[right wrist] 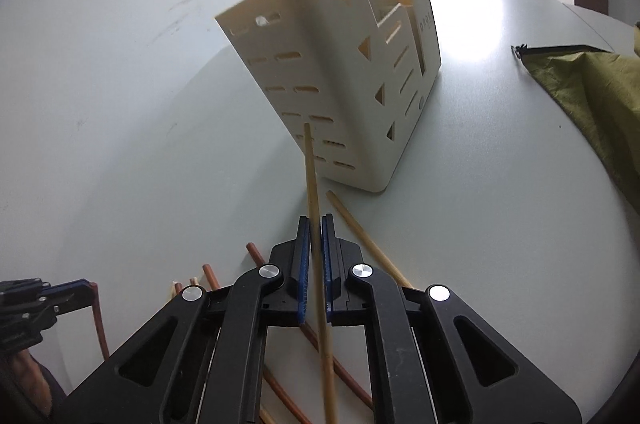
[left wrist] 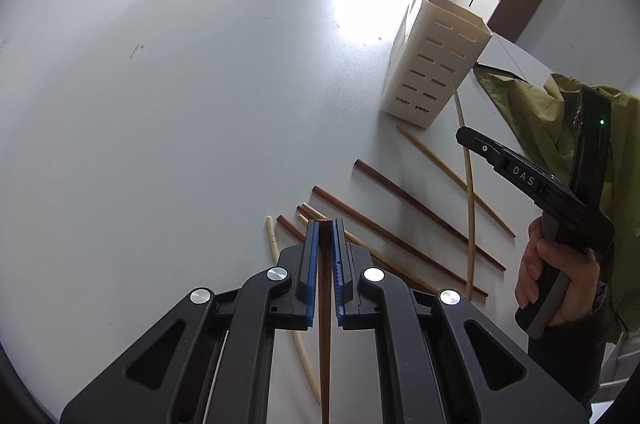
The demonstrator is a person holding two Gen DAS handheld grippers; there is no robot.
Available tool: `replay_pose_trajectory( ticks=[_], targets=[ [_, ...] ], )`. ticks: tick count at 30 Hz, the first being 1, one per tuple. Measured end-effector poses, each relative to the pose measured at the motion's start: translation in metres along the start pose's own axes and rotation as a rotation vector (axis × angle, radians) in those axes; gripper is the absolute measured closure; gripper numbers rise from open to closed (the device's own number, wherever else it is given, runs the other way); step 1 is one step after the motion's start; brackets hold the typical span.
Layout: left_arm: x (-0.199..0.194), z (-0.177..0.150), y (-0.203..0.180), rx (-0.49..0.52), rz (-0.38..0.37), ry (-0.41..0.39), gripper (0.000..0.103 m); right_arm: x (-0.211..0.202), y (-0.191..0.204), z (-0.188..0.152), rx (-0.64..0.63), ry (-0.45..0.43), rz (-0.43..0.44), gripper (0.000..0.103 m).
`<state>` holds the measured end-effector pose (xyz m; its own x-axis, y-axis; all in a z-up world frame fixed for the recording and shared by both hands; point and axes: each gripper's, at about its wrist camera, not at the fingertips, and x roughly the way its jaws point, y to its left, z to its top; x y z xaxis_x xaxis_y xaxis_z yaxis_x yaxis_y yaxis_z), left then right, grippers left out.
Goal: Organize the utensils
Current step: 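Lift the light chopstick with the right tool while the left tool gathers more brown chopsticks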
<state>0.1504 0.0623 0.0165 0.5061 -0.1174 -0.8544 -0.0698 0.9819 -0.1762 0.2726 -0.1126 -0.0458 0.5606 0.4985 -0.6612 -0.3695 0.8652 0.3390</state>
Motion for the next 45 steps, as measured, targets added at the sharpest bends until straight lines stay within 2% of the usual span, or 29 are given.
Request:
replay_pose_trajectory(
  ticks=[8, 9, 10, 13, 17, 20, 22, 23, 24, 25, 26, 28, 30, 32, 35, 37, 38, 39, 40, 45],
  targets=[
    [-0.051, 0.009, -0.007, 0.02, -0.059, -0.103, 0.097, -0.048, 0.016, 0.007, -0.03, -0.165, 0.062, 0.097],
    [-0.057, 0.012, -0.009, 0.021, -0.068, -0.116, 0.097, -0.06, 0.014, 0.014, -0.035, -0.196, 0.067, 0.097],
    [-0.063, 0.015, -0.009, 0.023, -0.078, -0.129, 0.103, -0.067, 0.016, 0.016, -0.042, -0.225, 0.069, 0.097],
    [-0.085, 0.028, -0.014, 0.029, -0.106, -0.179, 0.103, -0.091, 0.019, 0.028, -0.056, -0.308, 0.071, 0.097],
    [-0.115, 0.045, -0.025, 0.058, -0.102, -0.252, 0.103, -0.116, 0.022, 0.045, -0.063, -0.354, 0.069, 0.097],
    [-0.115, 0.054, -0.031, 0.079, -0.085, -0.245, 0.103, -0.121, 0.024, 0.053, -0.077, -0.362, 0.071, 0.097],
    [-0.097, 0.056, -0.035, 0.103, -0.044, -0.205, 0.102, -0.121, 0.024, 0.055, -0.085, -0.362, 0.072, 0.097],
    [-0.082, 0.056, -0.035, 0.11, -0.032, -0.162, 0.097, -0.119, 0.024, 0.054, -0.084, -0.358, 0.075, 0.097],
    [-0.061, 0.056, -0.036, 0.125, -0.032, -0.106, 0.076, -0.114, 0.022, 0.055, -0.082, -0.355, 0.076, 0.097],
    [-0.039, 0.055, -0.036, 0.138, -0.033, -0.057, 0.048, -0.115, 0.023, 0.053, -0.077, -0.352, 0.08, 0.097],
    [-0.016, 0.052, -0.037, 0.158, -0.022, -0.019, 0.042, -0.114, 0.023, 0.048, -0.071, -0.345, 0.087, 0.097],
    [0.034, 0.044, -0.04, 0.197, 0.013, 0.077, 0.045, -0.104, 0.019, 0.046, -0.062, -0.328, 0.089, 0.097],
    [0.081, 0.034, -0.038, 0.191, -0.001, 0.193, 0.049, -0.099, 0.015, 0.044, -0.052, -0.318, 0.093, 0.097],
    [0.114, 0.028, -0.037, 0.18, 0.007, 0.257, 0.053, -0.092, 0.01, 0.045, -0.046, -0.295, 0.091, 0.097],
    [0.137, 0.029, -0.032, 0.162, 0.085, 0.233, 0.054, -0.092, 0.002, 0.046, -0.031, -0.297, 0.089, 0.097],
    [0.138, 0.034, -0.031, 0.166, 0.118, 0.202, 0.061, -0.094, -0.002, 0.047, -0.025, -0.303, 0.089, 0.097],
    [0.138, 0.035, -0.031, 0.171, 0.119, 0.196, 0.067, -0.096, -0.004, 0.047, -0.02, -0.305, 0.093, 0.097],
    [0.137, 0.035, -0.032, 0.174, 0.129, 0.195, 0.079, -0.096, -0.005, 0.046, -0.017, -0.308, 0.095, 0.097],
    [0.136, 0.035, -0.032, 0.171, 0.124, 0.201, 0.084, -0.097, -0.006, 0.047, -0.015, -0.31, 0.094, 0.097],
    [0.128, 0.034, -0.028, 0.151, 0.082, 0.215, 0.094, -0.099, -0.008, 0.045, -0.006, -0.315, 0.103, 0.097]
  ],
)
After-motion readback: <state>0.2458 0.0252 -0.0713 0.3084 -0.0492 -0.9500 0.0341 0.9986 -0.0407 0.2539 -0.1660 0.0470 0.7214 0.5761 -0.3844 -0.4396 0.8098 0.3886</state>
